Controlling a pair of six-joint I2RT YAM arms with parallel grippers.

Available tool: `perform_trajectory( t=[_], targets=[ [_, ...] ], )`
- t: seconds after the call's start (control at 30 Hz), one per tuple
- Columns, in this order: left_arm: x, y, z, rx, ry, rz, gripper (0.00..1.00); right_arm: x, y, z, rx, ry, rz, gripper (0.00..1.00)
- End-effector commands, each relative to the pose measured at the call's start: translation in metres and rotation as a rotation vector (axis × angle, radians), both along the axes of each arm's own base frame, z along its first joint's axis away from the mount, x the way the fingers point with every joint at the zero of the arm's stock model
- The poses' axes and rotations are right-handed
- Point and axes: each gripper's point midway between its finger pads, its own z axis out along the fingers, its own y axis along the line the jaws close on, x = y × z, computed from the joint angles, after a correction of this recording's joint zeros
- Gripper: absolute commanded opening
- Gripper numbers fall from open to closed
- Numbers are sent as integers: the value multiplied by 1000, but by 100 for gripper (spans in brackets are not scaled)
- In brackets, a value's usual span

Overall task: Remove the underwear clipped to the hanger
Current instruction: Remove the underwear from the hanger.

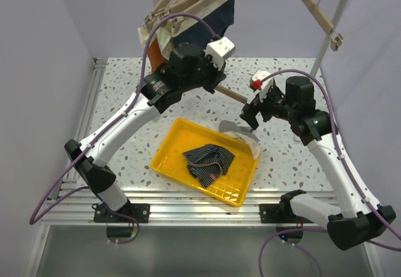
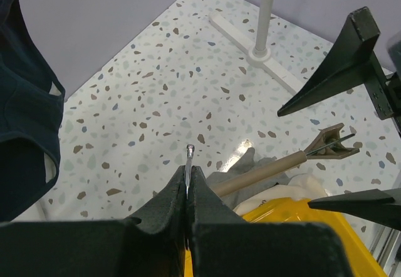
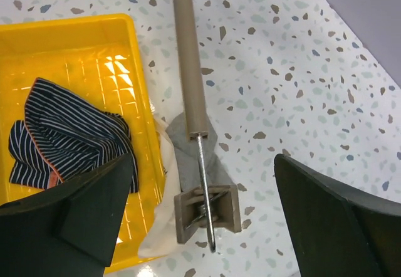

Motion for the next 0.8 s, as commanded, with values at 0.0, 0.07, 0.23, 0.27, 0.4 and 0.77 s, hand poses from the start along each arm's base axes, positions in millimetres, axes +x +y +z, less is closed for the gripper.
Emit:
perform_trajectory(
  t=[0.0,0.07,0.23,0.27,0.4,0.77],
  targets=[
    [3,6,27,-92,-11,41,0,-13,8,39,-17,-176,163,98],
    [2,6,25,-93,9,42,0,-20,11,48,-41,-240,231,99],
    [-3,7,18,-113,64,58,0,-16,9,80,13,-328,210,99],
    [-3,8,17,-116,73,62,0,-12,7,89,27,-353,192,99],
    [-10,9,22,-170,96,59,0,0,-1,108,75,-334,137,99],
    [-3,16,15,-388,245,144,0,-122,47,125,398,-80,763,96]
  ],
)
